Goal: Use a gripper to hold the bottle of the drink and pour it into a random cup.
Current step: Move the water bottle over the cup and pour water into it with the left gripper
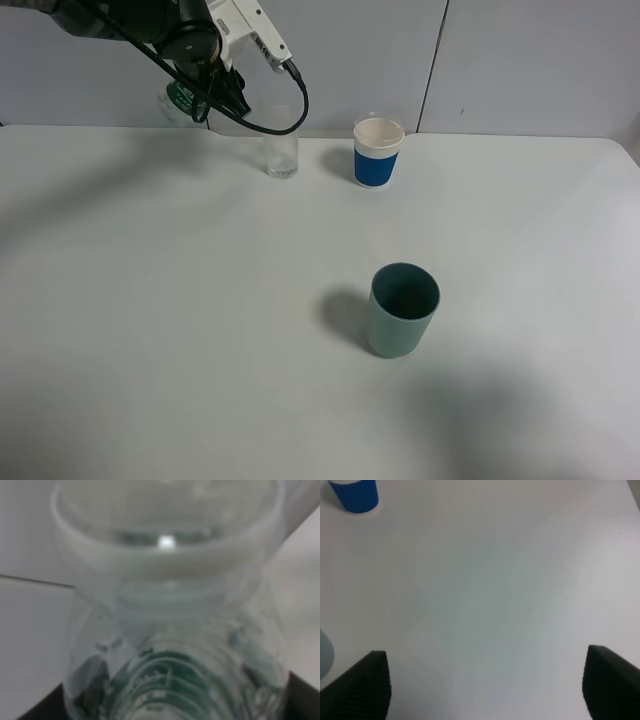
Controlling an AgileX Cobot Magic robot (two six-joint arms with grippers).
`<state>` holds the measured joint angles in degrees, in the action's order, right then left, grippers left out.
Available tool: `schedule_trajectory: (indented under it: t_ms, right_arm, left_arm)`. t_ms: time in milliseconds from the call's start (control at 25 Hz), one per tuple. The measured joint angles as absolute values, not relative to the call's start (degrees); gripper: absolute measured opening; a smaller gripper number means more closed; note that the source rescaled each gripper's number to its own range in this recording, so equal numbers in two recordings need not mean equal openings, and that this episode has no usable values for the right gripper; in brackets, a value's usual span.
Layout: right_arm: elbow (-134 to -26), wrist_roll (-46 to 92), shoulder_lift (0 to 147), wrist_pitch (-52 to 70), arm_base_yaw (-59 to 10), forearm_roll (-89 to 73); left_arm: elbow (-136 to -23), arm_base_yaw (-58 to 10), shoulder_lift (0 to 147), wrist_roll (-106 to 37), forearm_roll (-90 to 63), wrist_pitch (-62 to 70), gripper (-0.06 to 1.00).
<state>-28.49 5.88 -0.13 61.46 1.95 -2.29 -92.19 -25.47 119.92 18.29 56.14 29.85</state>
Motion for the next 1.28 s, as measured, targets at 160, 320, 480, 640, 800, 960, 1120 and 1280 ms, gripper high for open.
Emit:
schedule_trajectory:
  t_ms: [160, 320, 480, 640, 800, 960, 1120, 1280]
  right_arm:
    - [-28.5, 5.8, -0.1, 61.5, 1.9, -2.3]
    - [-28.5, 5.8, -0.1, 61.5, 1.9, -2.3]
    - [-28.5, 5.8, -0.1, 61.5, 1.9, -2.3]
    - [-28.5, 5.8, -0.1, 61.5, 1.9, -2.3]
    - [-28.5, 5.8, -0.1, 61.5, 1.9, -2.3]
    - [-28.5, 5.8, -0.1, 61.5, 1.9, -2.3]
    - [-28.5, 5.8, -0.1, 61.5, 1.9, -2.3]
    - [-28.5, 5.8, -0.1, 61.5, 1.9, -2.2]
  left_arm:
    - [-92.2, -25.5, 119.9, 18.6, 59.0, 31.3, 0.03]
    - [-92.2, -25.5, 119.9, 19.8, 61.9, 31.7, 0.03]
    - [-92.2, -25.5, 120.1, 20.1, 63.9, 31.9, 0.03]
    - [-92.2, -25.5, 121.6, 20.2, 65.7, 32.7, 0.03]
    - [-92.2, -25.5, 123.3, 20.2, 66.1, 33.0, 0.03]
    - [-92.2, -25.5, 123.8, 20.2, 67.4, 33.1, 0.03]
    - [-92.2, -25.9, 124.2, 20.3, 69.1, 33.4, 0.03]
    - [-92.2, -25.9, 124.2, 20.3, 71.3, 33.4, 0.03]
